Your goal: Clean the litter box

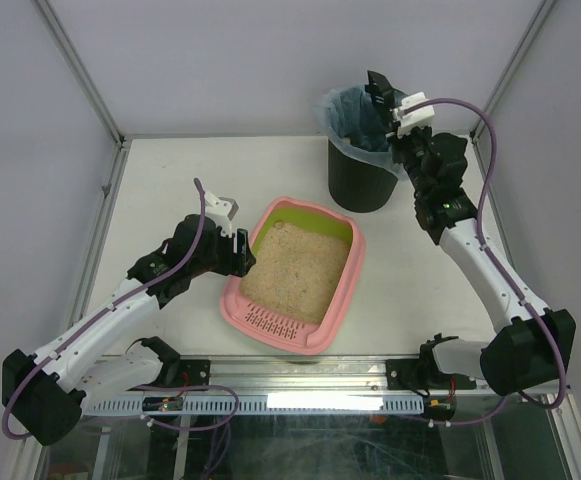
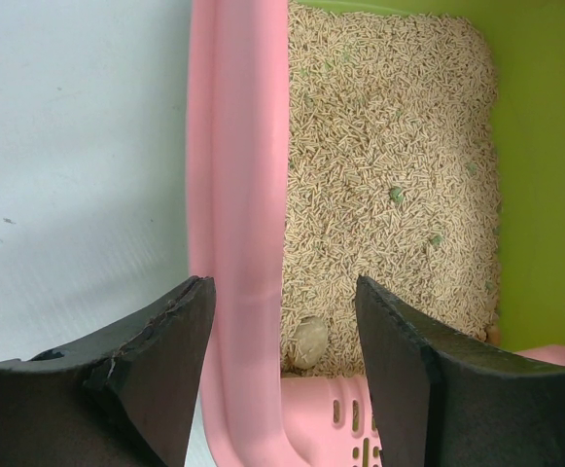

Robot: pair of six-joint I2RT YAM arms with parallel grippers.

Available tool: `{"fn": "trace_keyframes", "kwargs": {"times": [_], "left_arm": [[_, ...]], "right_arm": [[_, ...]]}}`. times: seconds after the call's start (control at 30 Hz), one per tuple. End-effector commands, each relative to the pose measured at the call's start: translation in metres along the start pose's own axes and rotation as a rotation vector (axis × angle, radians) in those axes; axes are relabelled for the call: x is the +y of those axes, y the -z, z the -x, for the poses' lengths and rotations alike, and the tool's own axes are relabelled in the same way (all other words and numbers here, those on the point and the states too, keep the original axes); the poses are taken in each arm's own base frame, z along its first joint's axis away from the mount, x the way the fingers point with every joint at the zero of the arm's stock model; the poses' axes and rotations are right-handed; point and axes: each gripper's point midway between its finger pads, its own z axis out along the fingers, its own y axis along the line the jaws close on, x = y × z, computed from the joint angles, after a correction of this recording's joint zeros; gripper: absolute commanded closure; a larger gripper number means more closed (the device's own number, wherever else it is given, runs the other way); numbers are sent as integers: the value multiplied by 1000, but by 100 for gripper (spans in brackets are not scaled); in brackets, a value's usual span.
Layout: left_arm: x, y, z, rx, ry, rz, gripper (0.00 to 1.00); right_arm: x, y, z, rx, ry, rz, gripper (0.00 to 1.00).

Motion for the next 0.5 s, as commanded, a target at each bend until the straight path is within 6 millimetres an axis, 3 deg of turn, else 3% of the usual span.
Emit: {"fn": "trace_keyframes", "kwargs": {"times": [0.0,0.17,0.33,0.47], "left_arm": [[-4,5,10,-41,2,-25,39],[-3,4,10,-38,4,-23,39],[-2,5,11,-44,4,-17,39],[-1,7,13,-58,5,-10,38]], "right_arm": [[-22,11,48,-186,275,-60,100],[-20,25,71,-238,184,-44,100],[-1,53,102,-287,-242,54,100],[9,77,102,-157,-599,80,97]]}}
